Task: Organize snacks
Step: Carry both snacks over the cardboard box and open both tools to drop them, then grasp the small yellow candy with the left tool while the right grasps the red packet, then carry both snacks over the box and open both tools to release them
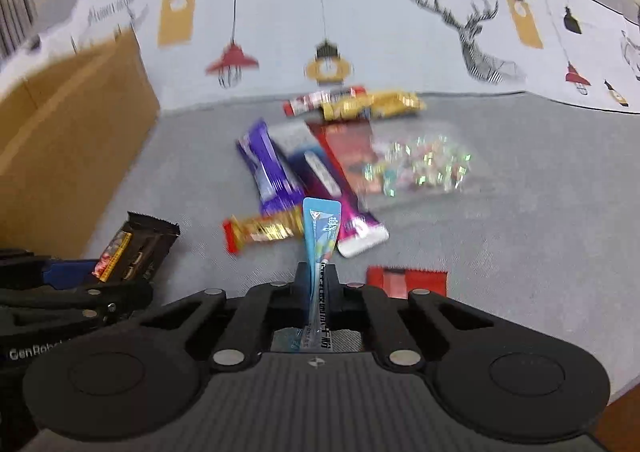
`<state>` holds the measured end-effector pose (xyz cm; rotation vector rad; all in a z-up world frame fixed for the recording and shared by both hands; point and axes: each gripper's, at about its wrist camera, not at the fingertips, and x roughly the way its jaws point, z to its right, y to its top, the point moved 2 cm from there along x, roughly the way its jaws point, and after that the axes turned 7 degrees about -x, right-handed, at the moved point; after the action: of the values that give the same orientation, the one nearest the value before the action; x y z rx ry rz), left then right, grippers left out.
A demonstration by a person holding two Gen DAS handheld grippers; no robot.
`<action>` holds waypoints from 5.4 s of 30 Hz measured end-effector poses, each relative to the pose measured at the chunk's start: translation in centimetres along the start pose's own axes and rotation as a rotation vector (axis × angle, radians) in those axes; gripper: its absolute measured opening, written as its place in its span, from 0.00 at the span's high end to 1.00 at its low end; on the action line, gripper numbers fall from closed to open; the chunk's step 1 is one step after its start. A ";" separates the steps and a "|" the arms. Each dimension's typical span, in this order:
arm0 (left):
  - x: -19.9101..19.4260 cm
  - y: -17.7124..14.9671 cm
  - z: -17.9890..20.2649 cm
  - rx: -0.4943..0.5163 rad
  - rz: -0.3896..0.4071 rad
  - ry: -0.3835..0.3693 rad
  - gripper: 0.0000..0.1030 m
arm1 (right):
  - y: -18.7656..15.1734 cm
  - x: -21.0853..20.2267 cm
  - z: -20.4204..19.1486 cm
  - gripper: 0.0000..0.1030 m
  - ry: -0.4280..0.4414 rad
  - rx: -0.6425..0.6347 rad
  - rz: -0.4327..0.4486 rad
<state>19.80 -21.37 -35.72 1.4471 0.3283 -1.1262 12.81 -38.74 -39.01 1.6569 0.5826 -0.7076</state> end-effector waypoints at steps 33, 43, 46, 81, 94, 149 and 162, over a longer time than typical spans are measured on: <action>-18.7 6.3 -19.7 -0.297 0.319 0.141 0.58 | 12.3 -11.2 -27.1 0.92 0.310 -0.249 0.245; -12.1 2.3 -24.9 -0.332 0.134 0.236 0.58 | 9.2 -3.4 -30.4 0.92 0.268 -0.298 0.047; -11.8 1.8 -25.3 -0.323 0.127 0.246 0.58 | 8.0 -1.5 -30.8 0.92 0.267 -0.308 -0.015; -12.0 1.9 -4.8 -0.059 0.206 0.100 0.00 | 1.6 -8.4 -9.1 0.06 0.148 0.005 0.156; -0.5 2.7 5.2 0.200 0.254 -0.072 0.00 | -2.2 -6.2 4.7 0.07 -0.029 0.151 0.141; 0.5 2.2 3.4 0.126 0.024 0.026 0.80 | 0.5 -4.3 2.5 0.55 0.065 0.092 0.109; -17.6 7.2 -3.5 -0.049 0.306 0.101 0.80 | 7.7 -13.8 -9.2 0.55 0.173 -0.020 0.307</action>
<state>18.12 -12.97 -18.37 1.4567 0.1949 -0.7950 10.03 -31.16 -22.59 1.7507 0.4407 -0.3375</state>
